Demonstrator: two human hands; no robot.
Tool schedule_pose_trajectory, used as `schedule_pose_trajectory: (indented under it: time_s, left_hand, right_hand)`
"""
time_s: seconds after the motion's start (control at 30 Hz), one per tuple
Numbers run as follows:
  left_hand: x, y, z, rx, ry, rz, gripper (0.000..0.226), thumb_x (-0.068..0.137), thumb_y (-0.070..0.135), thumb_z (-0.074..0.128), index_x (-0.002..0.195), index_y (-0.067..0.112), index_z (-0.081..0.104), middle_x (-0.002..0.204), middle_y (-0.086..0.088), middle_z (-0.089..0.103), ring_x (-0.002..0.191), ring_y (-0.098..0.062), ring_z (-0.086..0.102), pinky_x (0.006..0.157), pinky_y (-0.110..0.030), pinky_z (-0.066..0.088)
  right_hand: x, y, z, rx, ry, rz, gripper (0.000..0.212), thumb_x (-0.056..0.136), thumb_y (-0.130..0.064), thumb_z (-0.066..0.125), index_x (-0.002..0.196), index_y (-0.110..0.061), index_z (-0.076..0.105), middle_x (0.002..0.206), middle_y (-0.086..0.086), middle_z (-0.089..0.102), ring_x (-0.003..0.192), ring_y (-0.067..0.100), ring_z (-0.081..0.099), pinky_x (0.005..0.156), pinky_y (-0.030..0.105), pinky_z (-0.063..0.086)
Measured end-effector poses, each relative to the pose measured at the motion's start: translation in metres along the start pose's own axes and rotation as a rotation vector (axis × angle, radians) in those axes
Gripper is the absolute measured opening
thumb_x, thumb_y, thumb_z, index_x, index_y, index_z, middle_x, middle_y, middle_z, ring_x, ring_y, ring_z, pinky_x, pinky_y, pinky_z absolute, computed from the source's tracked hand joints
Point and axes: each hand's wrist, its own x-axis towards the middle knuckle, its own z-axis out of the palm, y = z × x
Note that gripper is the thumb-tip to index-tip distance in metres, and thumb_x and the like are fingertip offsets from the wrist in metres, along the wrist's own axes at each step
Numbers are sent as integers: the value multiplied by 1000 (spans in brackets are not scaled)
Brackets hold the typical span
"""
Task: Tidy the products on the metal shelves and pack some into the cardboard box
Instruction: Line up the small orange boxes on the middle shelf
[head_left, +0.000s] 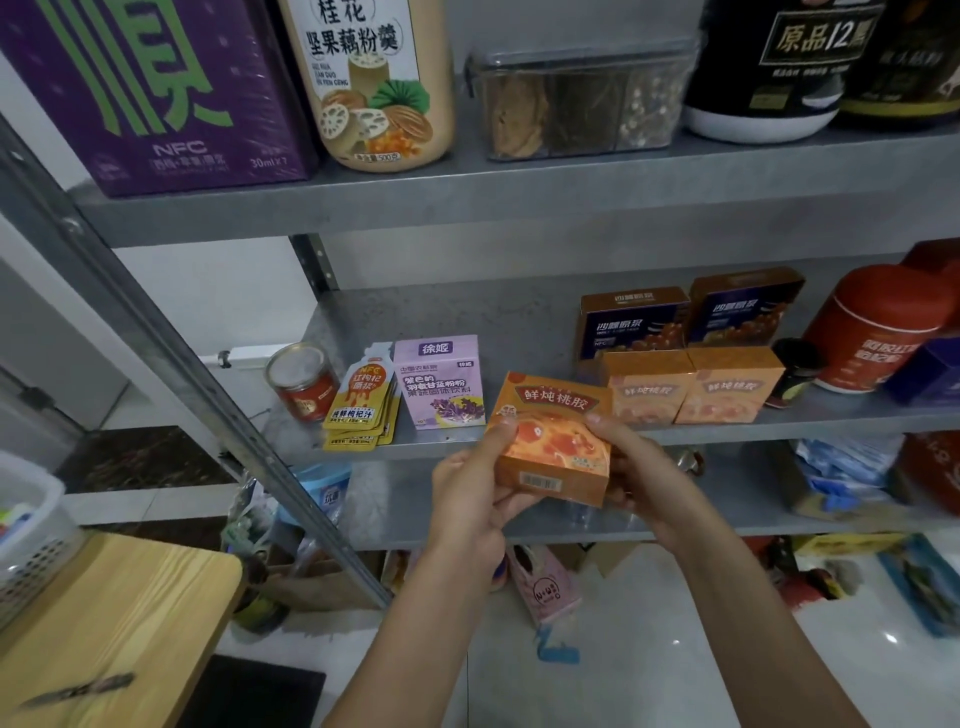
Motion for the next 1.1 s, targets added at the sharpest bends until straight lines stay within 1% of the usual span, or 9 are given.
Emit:
schedule_pose_trajectory:
  time_s: [0.13, 0.27, 0.37, 0.47, 0.73, 0.8, 0.9, 1.0, 1.1]
  left_hand:
    - [-1, 5, -3, 195, -121, -65, 30, 88, 33, 70, 106, 12, 61, 88, -10, 76, 78, -25, 74, 64, -36, 61]
    - [0, 6, -6, 393, -208, -14, 58, 85, 48, 66, 133, 22, 48, 111, -8, 72, 93, -26, 73, 67, -34, 60]
    - [2, 1, -7, 689, -281, 320, 108, 66, 76, 64, 153, 34, 17, 145, 5, 44, 122, -9, 53, 99, -31, 49]
    - [3, -3, -13, 1128, -257, 745, 112, 58, 77, 61, 152, 35, 17, 156, 18, 8, 143, -5, 14, 113, -28, 22]
    - [25, -5, -23, 1422, -132, 1673, 70, 66, 9, 84, 128, 16, 53, 126, -3, 63, 117, -18, 55, 109, -41, 39]
    - [24, -7, -23, 1387, -59, 1653, 58, 65, 7, 83, 120, 11, 63, 116, -5, 69, 106, -19, 62, 96, -34, 48]
    - [13, -8, -22, 1205, 11, 1271, 48, 71, 29, 76, 117, 19, 65, 100, 11, 69, 87, -8, 65, 71, -28, 55]
    - [10, -12, -21, 942, -11, 950, 39, 75, 30, 81, 110, 24, 65, 91, 21, 65, 84, -2, 62, 73, -23, 53]
    - [8, -14, -14, 645, -111, 703, 32, 75, 13, 83, 101, 23, 67, 94, 8, 72, 88, -9, 69, 75, -24, 56]
  right_hand:
    - [1, 3, 0, 154, 79, -31, 23, 84, -40, 63, 84, -17, 65, 64, -4, 66, 50, 5, 59, 45, 16, 41]
    - [-1, 0, -1, 280, 118, 2, 19, 85, -35, 64, 85, -17, 65, 76, 2, 68, 67, 16, 62, 57, 25, 47]
    - [0, -1, -1, 295, 134, 45, 24, 84, -40, 64, 76, -18, 60, 67, 2, 57, 56, 14, 47, 45, 21, 31]
    - [-2, -3, -2, 323, 130, 63, 28, 83, -42, 64, 78, -16, 59, 64, 3, 53, 50, 13, 40, 32, 15, 23]
    - [-10, -6, 6, 173, 172, 24, 38, 82, -55, 62, 78, -18, 60, 57, -3, 53, 43, 6, 39, 36, 15, 28]
    - [-11, -6, 5, 153, 144, -2, 46, 85, -61, 56, 79, -16, 61, 55, -3, 53, 45, 7, 40, 46, 18, 34]
    - [-12, -10, -3, 143, 151, -106, 51, 90, -59, 48, 77, -11, 61, 59, 1, 56, 52, 11, 48, 57, 24, 37]
    - [-7, -6, -8, -5, 251, -315, 39, 83, -50, 61, 105, -17, 58, 95, -5, 63, 84, 8, 59, 69, 21, 43]
    - [-3, 5, -13, -85, 44, -320, 56, 71, -44, 68, 122, -27, 55, 112, -13, 66, 105, 5, 62, 79, 19, 47]
